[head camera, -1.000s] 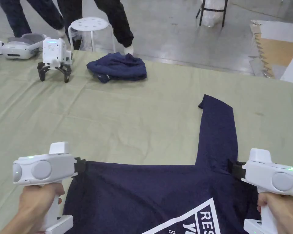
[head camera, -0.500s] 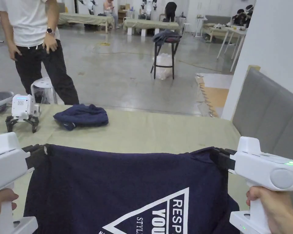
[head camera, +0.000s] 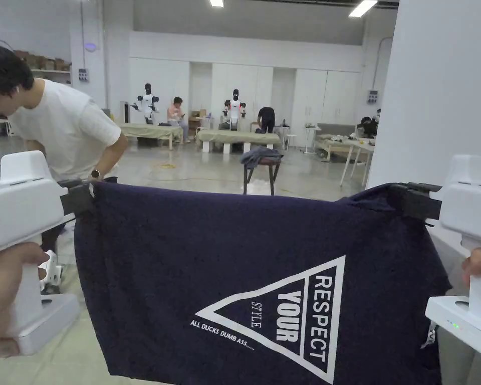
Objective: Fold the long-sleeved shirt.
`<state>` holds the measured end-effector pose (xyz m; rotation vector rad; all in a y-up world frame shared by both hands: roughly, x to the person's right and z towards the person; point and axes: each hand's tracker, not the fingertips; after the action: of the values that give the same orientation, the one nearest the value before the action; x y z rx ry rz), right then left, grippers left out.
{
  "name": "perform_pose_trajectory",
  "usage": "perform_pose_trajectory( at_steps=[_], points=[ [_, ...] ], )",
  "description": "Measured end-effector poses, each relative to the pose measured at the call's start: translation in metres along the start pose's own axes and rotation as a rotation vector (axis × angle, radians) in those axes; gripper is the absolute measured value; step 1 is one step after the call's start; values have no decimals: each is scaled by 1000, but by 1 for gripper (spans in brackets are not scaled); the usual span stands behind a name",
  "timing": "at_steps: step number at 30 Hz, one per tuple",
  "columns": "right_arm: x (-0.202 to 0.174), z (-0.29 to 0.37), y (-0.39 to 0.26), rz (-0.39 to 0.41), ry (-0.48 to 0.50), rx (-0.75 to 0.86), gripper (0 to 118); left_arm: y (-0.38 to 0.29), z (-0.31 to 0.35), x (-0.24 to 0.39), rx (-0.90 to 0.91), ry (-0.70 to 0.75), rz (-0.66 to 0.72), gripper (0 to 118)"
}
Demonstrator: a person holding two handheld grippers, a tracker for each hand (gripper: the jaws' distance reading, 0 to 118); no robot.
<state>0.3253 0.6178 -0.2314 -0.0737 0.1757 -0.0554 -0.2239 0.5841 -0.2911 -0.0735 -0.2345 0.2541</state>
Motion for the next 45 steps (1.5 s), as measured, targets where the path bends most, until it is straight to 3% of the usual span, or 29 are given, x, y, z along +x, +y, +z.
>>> perform_pose_trajectory(
  at_steps=[9,11,22,27,29,34,37,45],
  points=[
    [-12,-23,134,110,-81,67,5,115,-54,30,63,15,-1,13],
    [-8,-37,155,102,-88,71,5,137,-70,40,72,57,-70,13],
    [3,-140,240,118,-175,99,5,226,-164,56,144,111,-163,12],
    [3,-200,264,133,-193,124,5,240,-217,59,230,199,-193,12],
    [3,-227,272,134,-212,137,5,245,-245,60,225,247,-275,12],
    [7,-281,291,90,-244,203,5,271,-295,47,242,224,-129,12],
    [2,-299,298,144,-250,272,5,280,-309,45,273,247,-148,12],
    [9,-311,271,159,-226,304,5,259,-320,26,272,228,-156,12]
  ],
)
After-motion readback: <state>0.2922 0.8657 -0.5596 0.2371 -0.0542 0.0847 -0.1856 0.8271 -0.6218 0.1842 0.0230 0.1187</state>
